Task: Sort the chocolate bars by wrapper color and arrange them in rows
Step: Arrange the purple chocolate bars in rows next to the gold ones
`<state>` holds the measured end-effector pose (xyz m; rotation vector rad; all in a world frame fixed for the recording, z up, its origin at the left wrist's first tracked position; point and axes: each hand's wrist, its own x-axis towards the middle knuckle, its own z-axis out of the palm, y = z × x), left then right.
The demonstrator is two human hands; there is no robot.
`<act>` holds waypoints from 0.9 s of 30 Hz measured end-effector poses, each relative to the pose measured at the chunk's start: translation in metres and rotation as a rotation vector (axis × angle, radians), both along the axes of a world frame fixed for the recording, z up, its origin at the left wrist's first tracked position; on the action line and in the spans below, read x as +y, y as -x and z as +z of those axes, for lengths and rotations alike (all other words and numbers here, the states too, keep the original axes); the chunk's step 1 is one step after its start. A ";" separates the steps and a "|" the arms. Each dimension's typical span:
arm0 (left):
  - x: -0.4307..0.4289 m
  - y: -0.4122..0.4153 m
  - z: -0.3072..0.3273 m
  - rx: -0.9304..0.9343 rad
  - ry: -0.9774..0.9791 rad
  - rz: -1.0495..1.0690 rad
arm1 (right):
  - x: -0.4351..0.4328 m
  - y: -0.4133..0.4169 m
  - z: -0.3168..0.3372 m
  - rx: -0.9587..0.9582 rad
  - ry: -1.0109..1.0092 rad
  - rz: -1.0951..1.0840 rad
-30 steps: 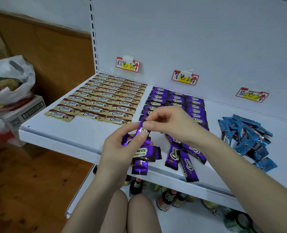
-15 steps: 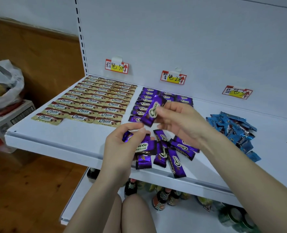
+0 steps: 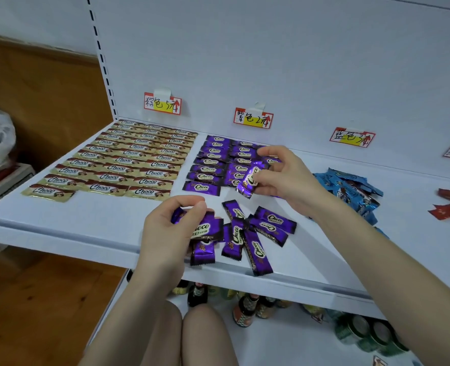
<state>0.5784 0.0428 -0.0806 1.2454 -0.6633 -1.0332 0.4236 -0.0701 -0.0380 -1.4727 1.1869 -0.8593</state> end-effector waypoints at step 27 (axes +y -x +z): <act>0.002 -0.004 -0.004 0.034 -0.015 0.031 | -0.012 0.003 -0.039 0.778 0.603 0.245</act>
